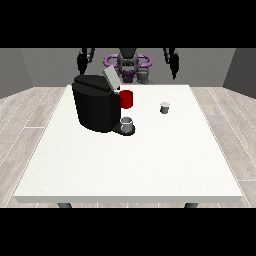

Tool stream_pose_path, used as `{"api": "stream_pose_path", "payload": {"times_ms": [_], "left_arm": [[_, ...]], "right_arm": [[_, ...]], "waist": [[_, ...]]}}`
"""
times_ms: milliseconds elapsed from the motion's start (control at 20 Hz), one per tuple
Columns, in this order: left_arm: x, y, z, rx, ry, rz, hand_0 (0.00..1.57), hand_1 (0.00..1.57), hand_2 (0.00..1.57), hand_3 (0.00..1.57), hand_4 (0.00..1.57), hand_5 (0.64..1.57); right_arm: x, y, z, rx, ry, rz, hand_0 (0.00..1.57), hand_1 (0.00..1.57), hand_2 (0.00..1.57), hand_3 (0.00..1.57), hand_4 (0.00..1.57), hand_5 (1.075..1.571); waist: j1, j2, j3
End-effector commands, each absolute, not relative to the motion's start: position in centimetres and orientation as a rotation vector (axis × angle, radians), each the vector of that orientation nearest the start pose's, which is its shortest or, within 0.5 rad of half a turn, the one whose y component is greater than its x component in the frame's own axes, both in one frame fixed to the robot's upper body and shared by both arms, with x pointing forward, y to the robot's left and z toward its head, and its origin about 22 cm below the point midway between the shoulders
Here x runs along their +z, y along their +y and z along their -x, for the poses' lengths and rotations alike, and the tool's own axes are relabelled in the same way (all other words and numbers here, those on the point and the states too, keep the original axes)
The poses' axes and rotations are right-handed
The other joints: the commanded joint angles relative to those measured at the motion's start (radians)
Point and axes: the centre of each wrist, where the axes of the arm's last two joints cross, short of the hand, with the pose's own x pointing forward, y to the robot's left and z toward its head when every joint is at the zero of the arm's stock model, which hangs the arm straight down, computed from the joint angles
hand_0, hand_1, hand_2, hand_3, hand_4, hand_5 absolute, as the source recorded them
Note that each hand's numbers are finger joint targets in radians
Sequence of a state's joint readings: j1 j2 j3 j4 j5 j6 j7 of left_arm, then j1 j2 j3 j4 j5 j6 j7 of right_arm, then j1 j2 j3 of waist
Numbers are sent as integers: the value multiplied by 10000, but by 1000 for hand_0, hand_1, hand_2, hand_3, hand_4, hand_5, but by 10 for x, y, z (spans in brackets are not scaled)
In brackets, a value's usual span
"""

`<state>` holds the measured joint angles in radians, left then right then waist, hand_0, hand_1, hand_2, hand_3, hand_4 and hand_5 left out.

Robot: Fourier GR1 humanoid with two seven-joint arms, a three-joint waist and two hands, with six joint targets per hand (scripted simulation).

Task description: Insert the coffee pod into the coffee machine and close the lid

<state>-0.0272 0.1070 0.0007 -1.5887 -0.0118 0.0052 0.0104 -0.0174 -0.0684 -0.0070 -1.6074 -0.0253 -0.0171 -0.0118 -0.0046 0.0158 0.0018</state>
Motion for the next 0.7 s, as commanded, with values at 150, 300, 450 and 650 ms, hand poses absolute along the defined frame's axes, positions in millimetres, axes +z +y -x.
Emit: {"api": "stream_pose_path", "payload": {"times_ms": [150,300,450,650], "left_arm": [[11,272,-244,-2870,-16193,-1110,0,0,0,0,0,1571],[6,276,-228,-5004,-16297,-938,0,0,0,0,0,1571],[7,281,-239,-5510,-16789,-1390,0,0,0,0,0,1571],[18,304,-258,-6027,-16532,-2465,0,0,0,0,0,1571]], "right_arm": [[9,-237,-246,366,-15711,791,0,0,0,0,0,1571],[-2,-261,-237,549,-15579,2826,0,0,0,0,0,1571],[0,-252,-244,631,-16021,3126,0,0,0,0,0,1571],[0,-255,-250,612,-16234,3056,0,0,0,0,0,1571]], "waist": [[74,-270,-21],[117,-418,-27],[-47,-12,-22],[-401,447,-19]]}}
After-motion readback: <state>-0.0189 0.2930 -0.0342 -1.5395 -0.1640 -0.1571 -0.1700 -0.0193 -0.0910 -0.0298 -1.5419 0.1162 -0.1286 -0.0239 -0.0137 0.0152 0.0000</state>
